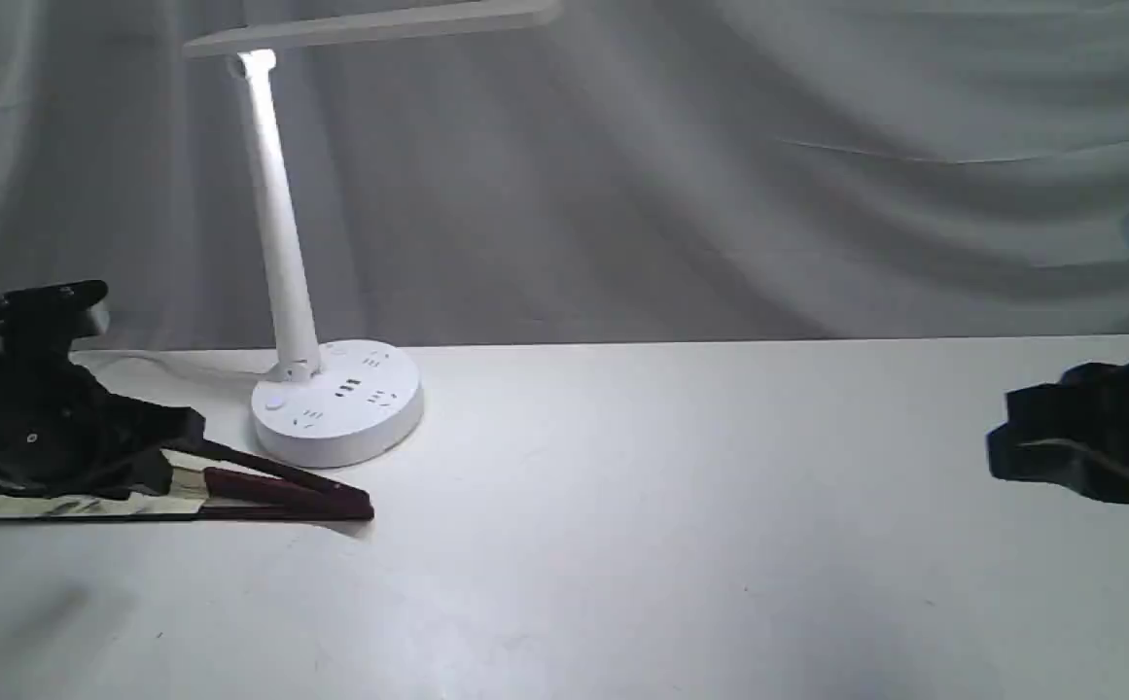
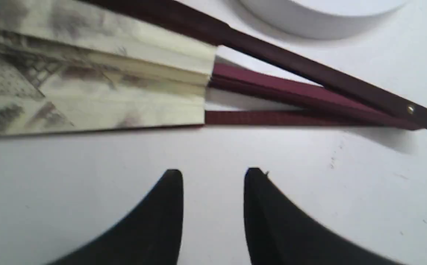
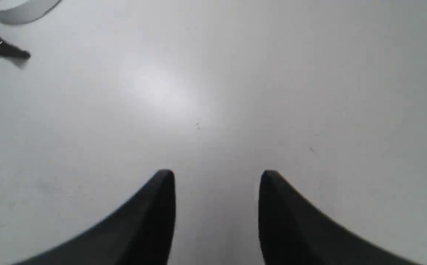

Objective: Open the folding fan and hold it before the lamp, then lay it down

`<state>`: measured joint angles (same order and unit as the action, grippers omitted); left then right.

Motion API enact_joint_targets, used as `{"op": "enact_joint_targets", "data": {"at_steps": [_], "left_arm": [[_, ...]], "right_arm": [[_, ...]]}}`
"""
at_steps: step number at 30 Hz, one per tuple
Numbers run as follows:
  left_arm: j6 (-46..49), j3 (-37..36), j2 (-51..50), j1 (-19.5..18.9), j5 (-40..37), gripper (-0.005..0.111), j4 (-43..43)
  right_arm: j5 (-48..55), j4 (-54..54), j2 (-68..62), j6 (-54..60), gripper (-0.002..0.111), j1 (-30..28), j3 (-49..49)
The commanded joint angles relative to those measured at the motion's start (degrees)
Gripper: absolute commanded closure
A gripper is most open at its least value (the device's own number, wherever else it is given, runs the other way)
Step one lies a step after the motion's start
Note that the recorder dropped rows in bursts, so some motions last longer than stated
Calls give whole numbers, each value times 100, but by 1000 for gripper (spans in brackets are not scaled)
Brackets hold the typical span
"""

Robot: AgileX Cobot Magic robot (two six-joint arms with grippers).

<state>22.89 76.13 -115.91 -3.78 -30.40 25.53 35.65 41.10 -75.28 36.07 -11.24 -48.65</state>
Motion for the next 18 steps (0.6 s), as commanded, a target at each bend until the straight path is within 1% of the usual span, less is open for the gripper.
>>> {"op": "enact_joint_targets", "data": {"at_steps": [1,6,9,13,16,18], "left_arm": [[-55,-10,65,2,-416,78,244],[-55,-10,65,2,-804,78,259],[-121,-10,65,2,-994,78,259],[-143,-10,65,2,-1137,78,259],[-227,-10,65,32,-1187,78,259],[-266,-10,65,100,-1029,78,223]], "right_arm": [[253,488,-572,616,71,292,-399],[259,358,-1422,616,71,1107,-1168],[172,327,-1936,591,71,1493,-1622],[82,327,-2498,591,71,1813,-2067],[469,254,-2909,591,71,1943,-2470],[934,268,-3188,553,71,1992,-2799]]}}
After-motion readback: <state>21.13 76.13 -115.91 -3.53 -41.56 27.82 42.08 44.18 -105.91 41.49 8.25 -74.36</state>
